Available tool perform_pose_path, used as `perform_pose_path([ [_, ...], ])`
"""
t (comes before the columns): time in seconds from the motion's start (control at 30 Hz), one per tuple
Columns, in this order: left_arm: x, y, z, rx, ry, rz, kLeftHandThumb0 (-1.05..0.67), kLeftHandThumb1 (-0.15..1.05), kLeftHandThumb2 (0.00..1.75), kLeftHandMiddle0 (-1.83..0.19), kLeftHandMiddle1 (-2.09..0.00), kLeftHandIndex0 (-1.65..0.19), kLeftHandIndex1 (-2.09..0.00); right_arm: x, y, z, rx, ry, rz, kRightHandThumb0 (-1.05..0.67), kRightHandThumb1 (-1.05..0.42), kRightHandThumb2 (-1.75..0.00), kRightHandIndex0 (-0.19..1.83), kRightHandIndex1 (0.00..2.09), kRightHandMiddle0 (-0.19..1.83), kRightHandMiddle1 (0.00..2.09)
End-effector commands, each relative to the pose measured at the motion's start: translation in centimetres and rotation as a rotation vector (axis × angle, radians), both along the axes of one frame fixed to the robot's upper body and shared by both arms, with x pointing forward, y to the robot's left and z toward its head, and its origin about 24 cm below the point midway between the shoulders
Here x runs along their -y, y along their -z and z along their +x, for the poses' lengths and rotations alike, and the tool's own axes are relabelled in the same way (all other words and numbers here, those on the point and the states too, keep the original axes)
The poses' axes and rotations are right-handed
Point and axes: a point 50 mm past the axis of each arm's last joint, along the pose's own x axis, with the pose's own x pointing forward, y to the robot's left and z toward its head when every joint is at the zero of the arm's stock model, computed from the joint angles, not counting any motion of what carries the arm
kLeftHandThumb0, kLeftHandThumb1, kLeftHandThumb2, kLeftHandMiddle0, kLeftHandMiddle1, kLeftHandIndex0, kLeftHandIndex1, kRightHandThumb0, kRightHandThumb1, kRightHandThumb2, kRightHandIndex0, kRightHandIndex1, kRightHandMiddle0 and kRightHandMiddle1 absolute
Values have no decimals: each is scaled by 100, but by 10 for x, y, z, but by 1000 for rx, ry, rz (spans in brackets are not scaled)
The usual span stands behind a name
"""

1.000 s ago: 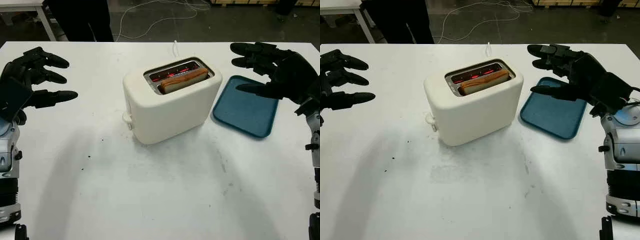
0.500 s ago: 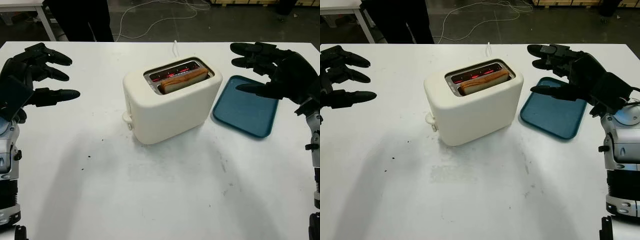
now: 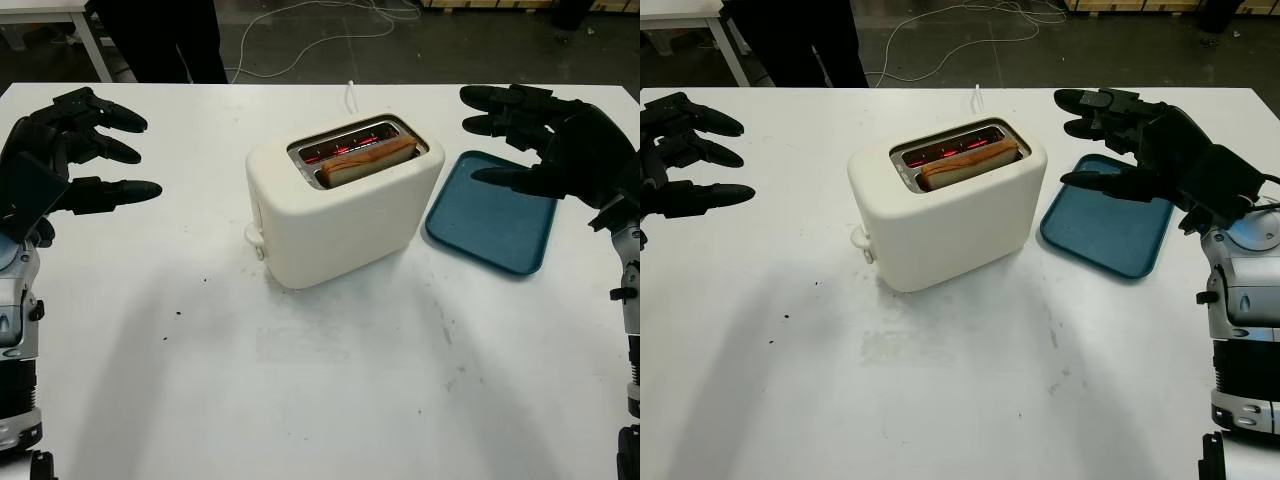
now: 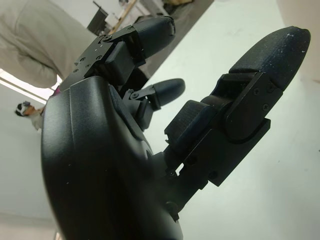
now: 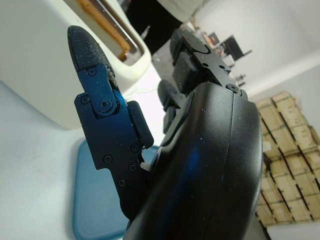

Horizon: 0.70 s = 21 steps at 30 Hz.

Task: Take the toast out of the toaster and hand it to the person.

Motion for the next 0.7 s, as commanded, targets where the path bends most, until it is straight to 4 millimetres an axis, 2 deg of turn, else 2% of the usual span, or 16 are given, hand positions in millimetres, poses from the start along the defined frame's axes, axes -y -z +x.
perform_pose_path([
  [0.0, 0, 2, -1, -6, 4, -12, -105, 50, 0, -49, -117, -50, -103, -2, -1, 1, 13, -13, 14, -67, -80, 0, 13, 64, 44, 1],
  [0.67, -1, 1, -3, -9, 1, -12, -105, 49, 0, -49, -114, -50, -102, -2, -1, 1, 8, -13, 13, -66, -80, 0, 11, 64, 42, 0],
])
